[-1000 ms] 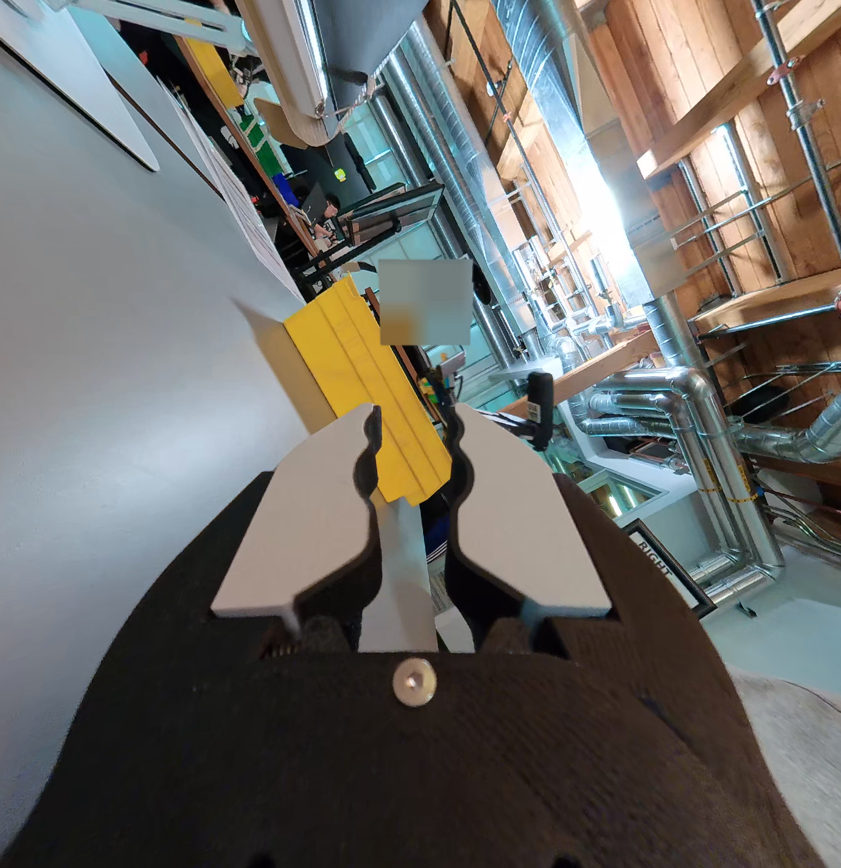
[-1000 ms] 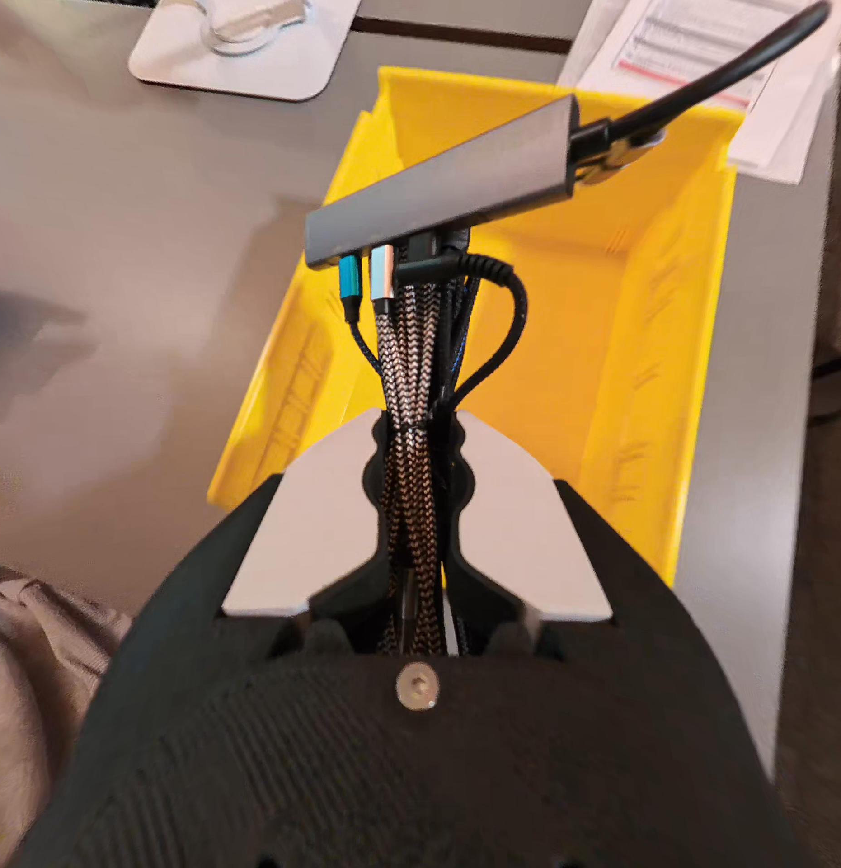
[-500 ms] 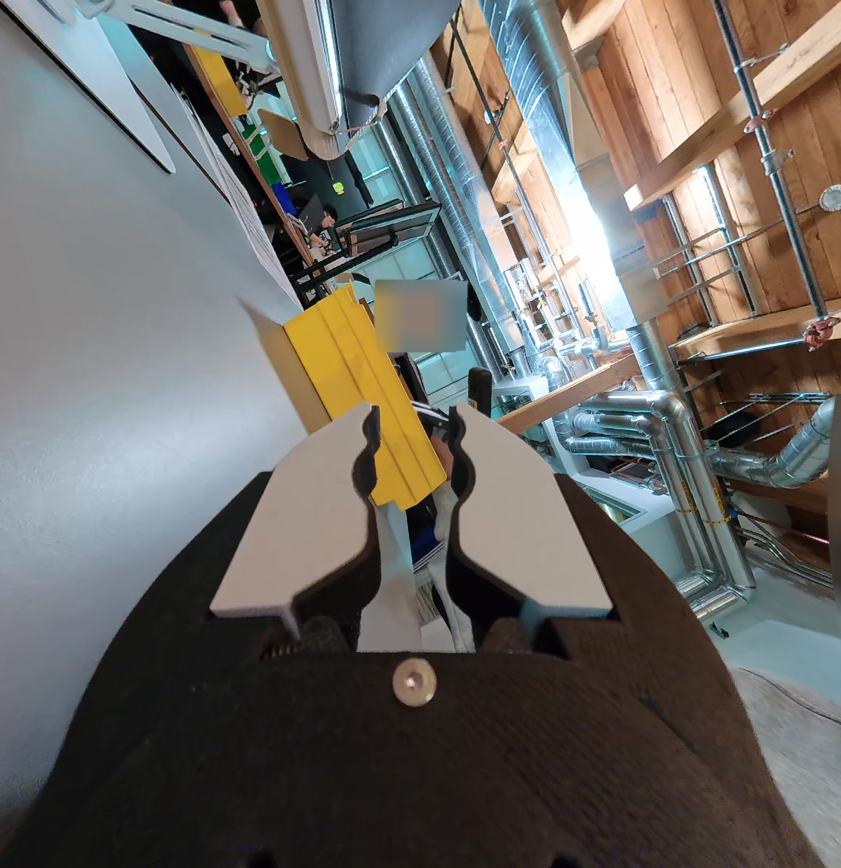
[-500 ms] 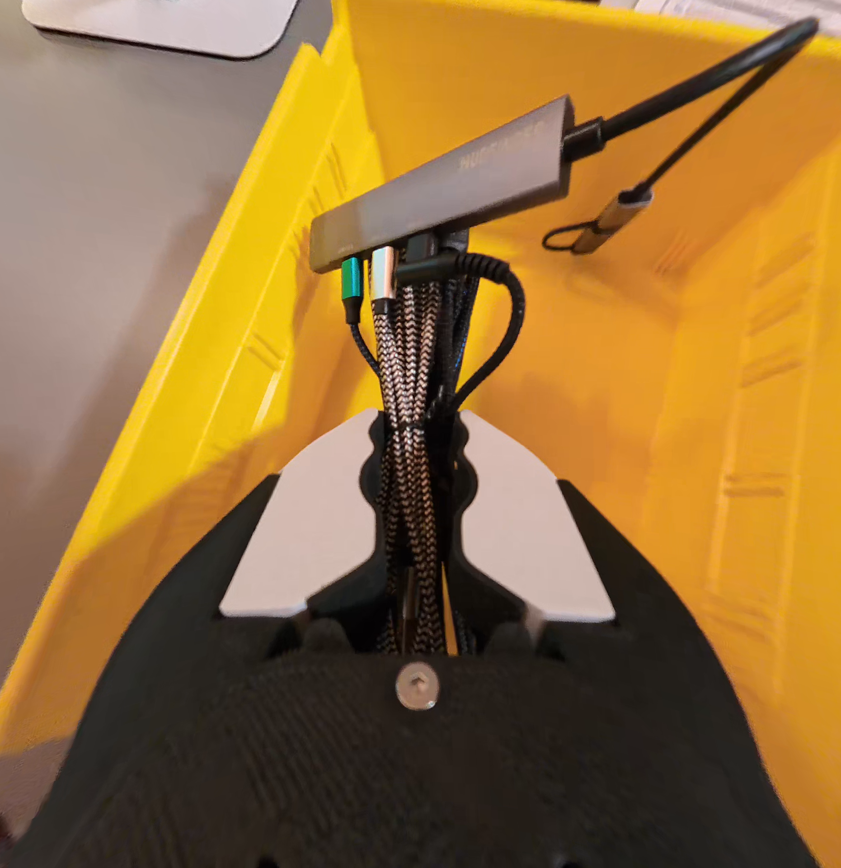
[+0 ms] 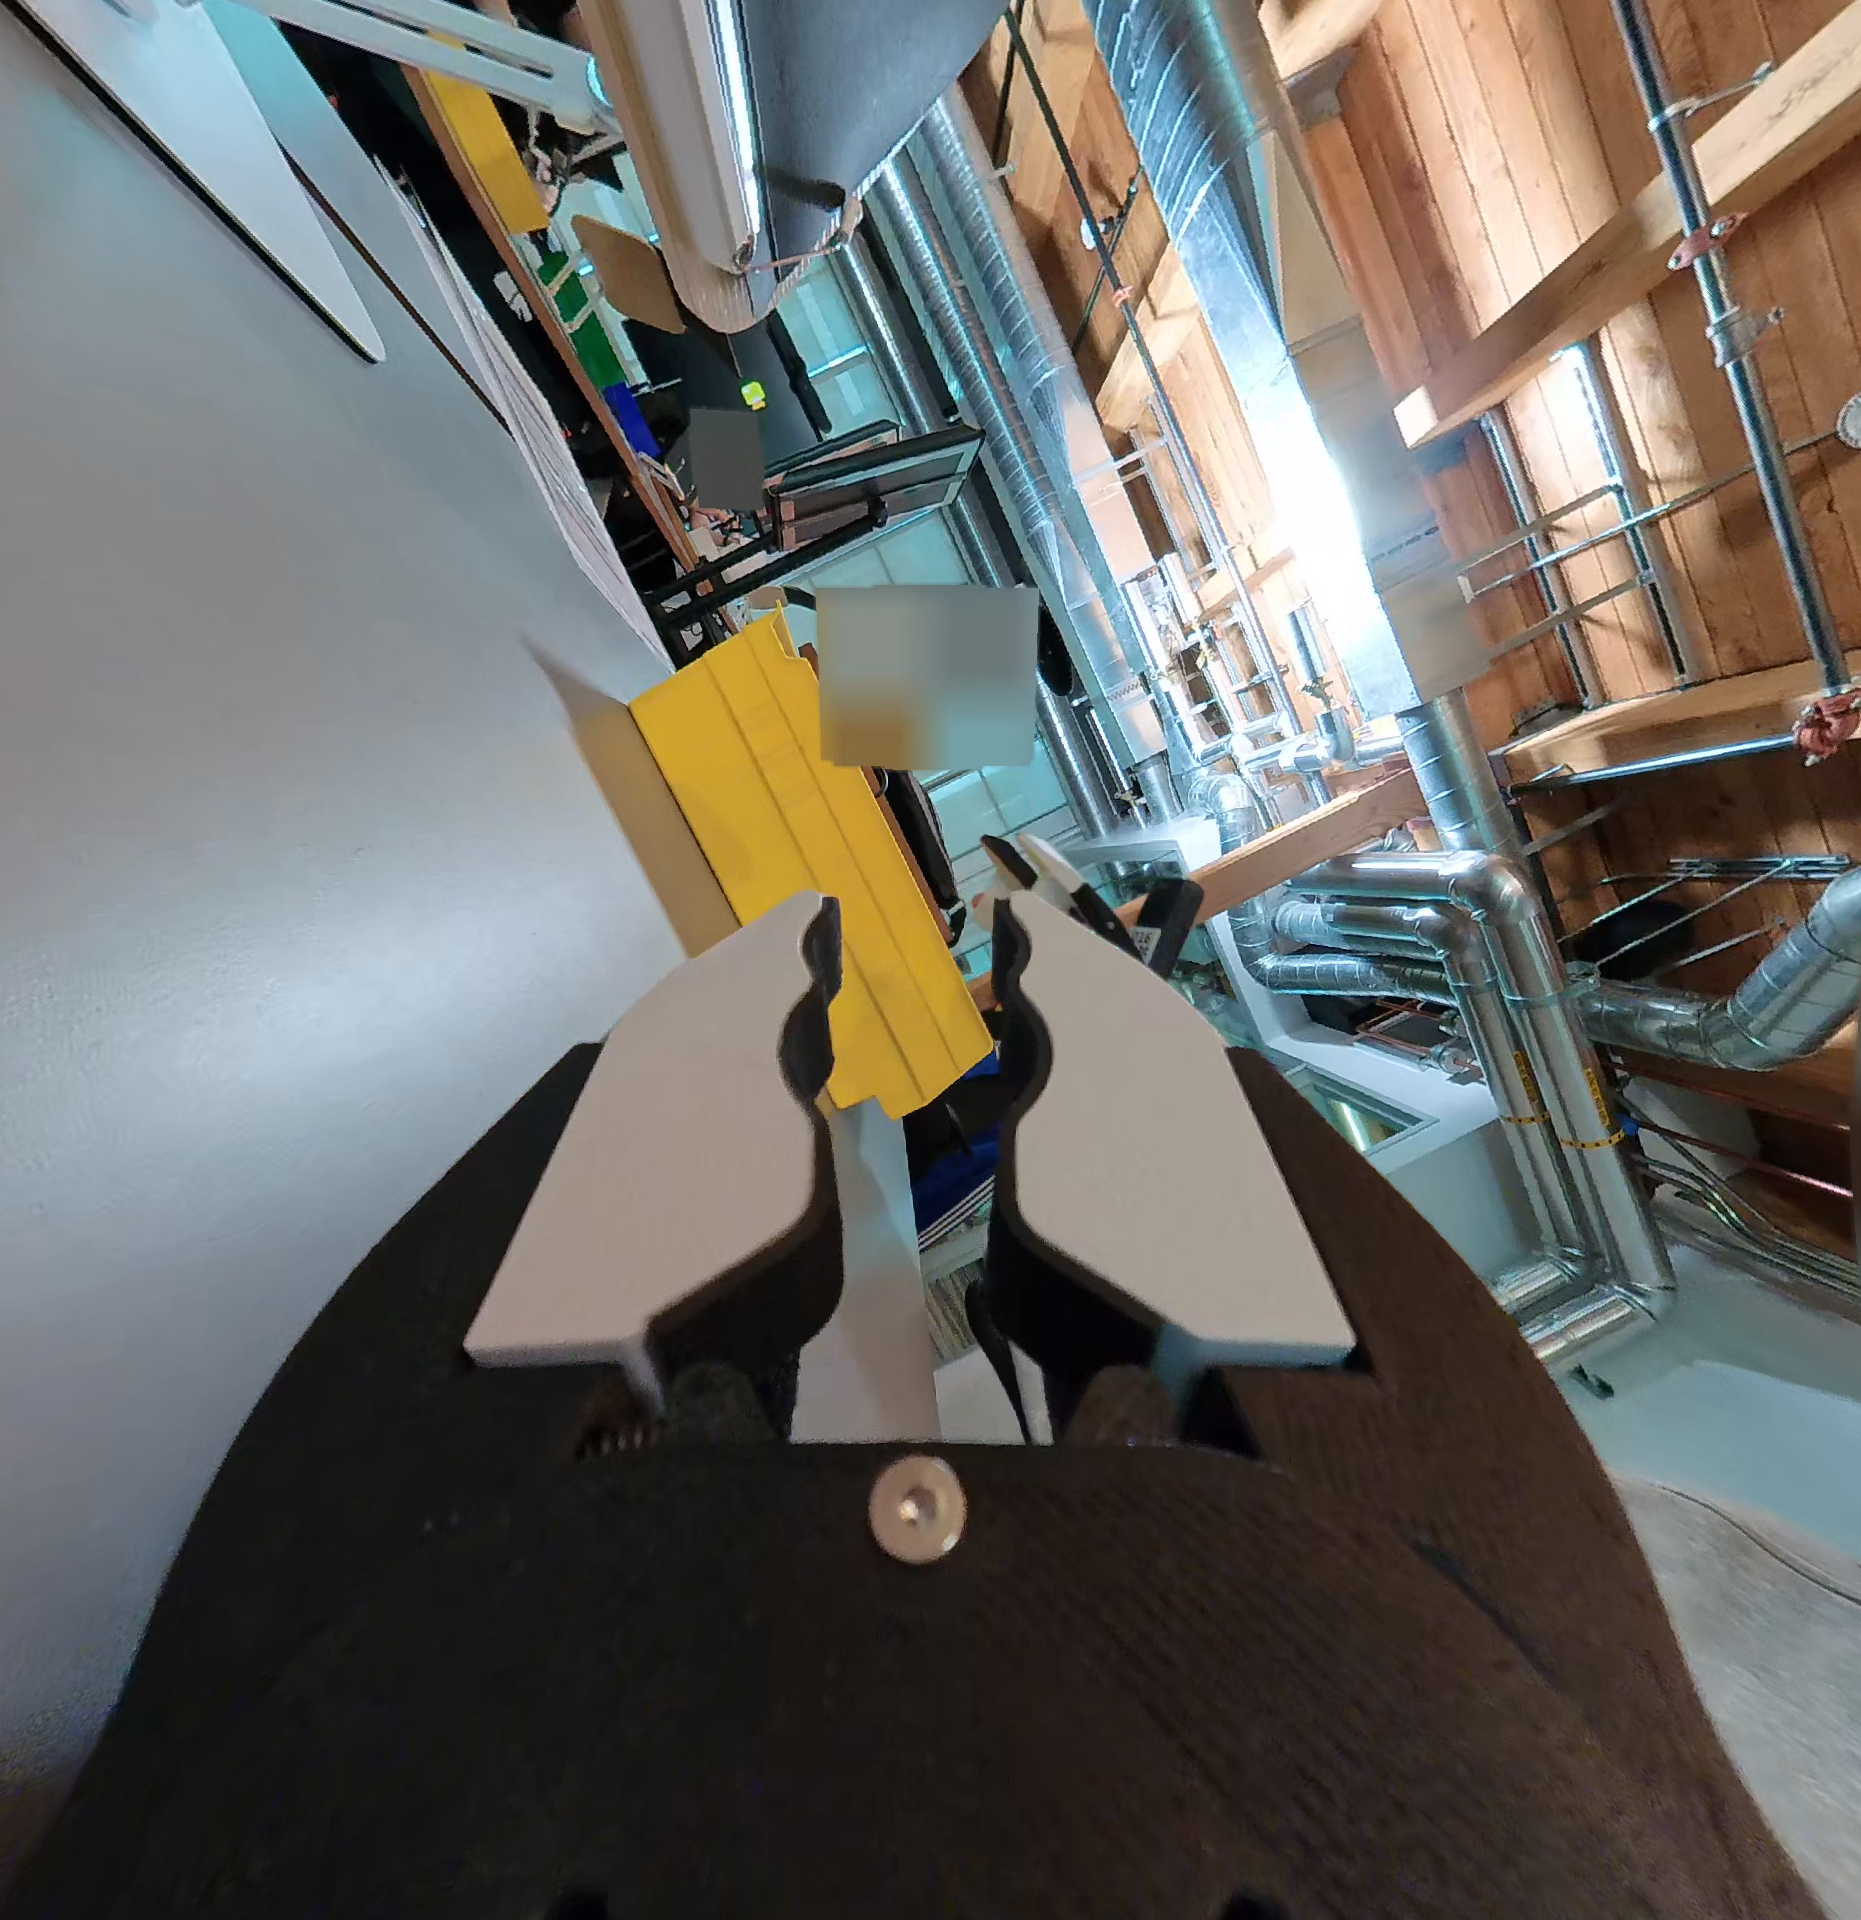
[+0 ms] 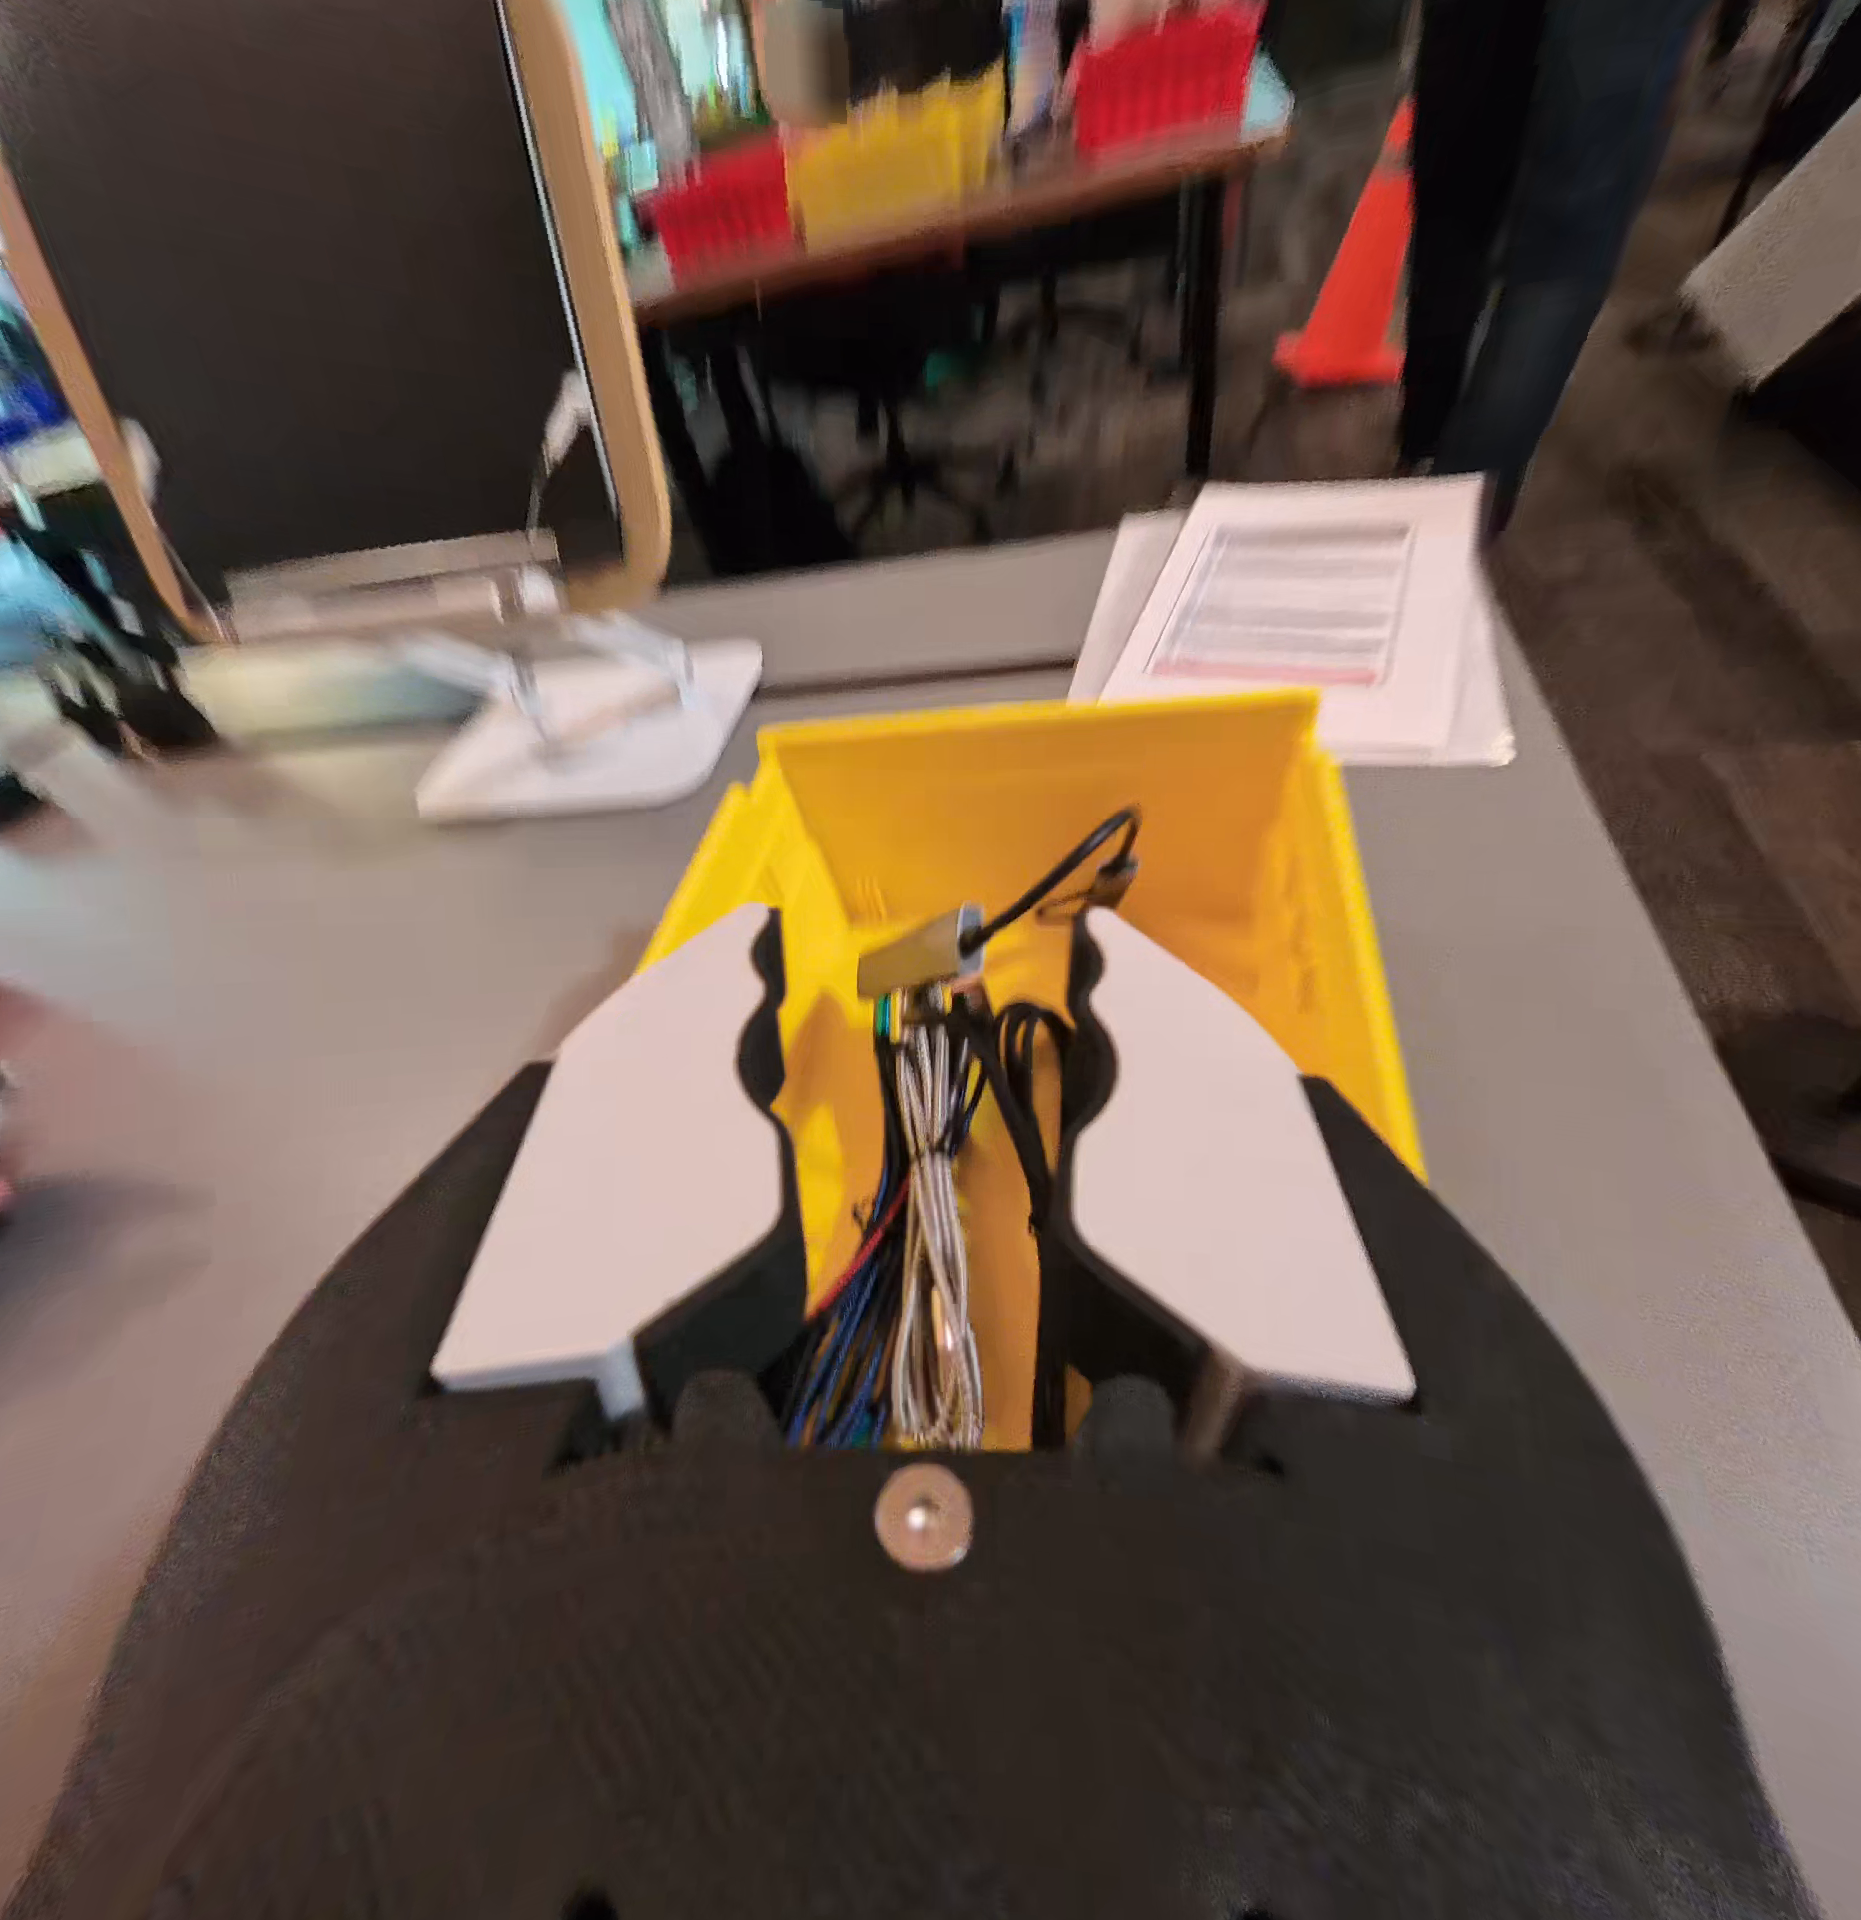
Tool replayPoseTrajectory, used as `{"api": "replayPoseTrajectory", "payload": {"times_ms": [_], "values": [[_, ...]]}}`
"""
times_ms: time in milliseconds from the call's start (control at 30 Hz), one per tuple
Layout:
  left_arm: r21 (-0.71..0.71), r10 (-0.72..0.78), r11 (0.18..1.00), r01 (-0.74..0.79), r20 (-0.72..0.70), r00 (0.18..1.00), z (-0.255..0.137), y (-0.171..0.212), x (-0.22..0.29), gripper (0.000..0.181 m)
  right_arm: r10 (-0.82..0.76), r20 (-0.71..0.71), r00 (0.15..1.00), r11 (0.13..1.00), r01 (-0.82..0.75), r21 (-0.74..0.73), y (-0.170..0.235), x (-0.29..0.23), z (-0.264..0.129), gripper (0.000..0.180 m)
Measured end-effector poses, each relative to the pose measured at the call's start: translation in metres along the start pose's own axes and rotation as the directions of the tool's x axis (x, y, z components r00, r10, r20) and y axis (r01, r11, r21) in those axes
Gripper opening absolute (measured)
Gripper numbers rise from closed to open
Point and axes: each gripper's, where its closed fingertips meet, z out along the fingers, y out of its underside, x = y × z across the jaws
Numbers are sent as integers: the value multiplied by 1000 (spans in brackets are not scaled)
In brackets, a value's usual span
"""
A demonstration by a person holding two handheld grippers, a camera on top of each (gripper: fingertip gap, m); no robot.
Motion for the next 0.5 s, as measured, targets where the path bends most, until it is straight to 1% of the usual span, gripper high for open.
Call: {"api": "replayPoseTrajectory", "payload": {"times_ms": [33,67,100,167,233,267,300,333,400,500], "values": [[-5,4,1000,-4,3,1000,1,1,0,29,44,-37,998,995,-41,88,-10,10,-10,64],[-11,14,1000,-13,8,1000,1,1,0,29,77,-93,993,985,-61,164,-15,23,-21,72],[-21,30,999,-29,15,999,2,3,1,29,82,-150,985,978,-51,200,-13,35,-30,73],[-50,79,996,-77,37,996,2,6,2,29,21,-310,950,982,38,185,4,61,-45,72],[-84,135,988,-130,59,989,3,9,4,29,-48,-429,902,981,124,152,24,78,-59,70],[-101,163,983,-155,71,984,3,11,4,29,-48,-456,889,978,134,158,33,81,-65,70],[-118,189,977,-178,81,979,3,13,4,29,-17,-453,892,978,109,179,40,81,-69,74],[-134,213,971,-200,92,973,4,14,4,29,27,-415,909,980,58,191,47,78,-69,79],[-162,262,957,-241,119,958,4,17,1,30,84,-380,921,986,-23,163,61,75,-68,89],[-213,308,937,-276,133,942,7,24,-1,30,71,-406,911,995,-34,98,80,82,-66,93]]}}
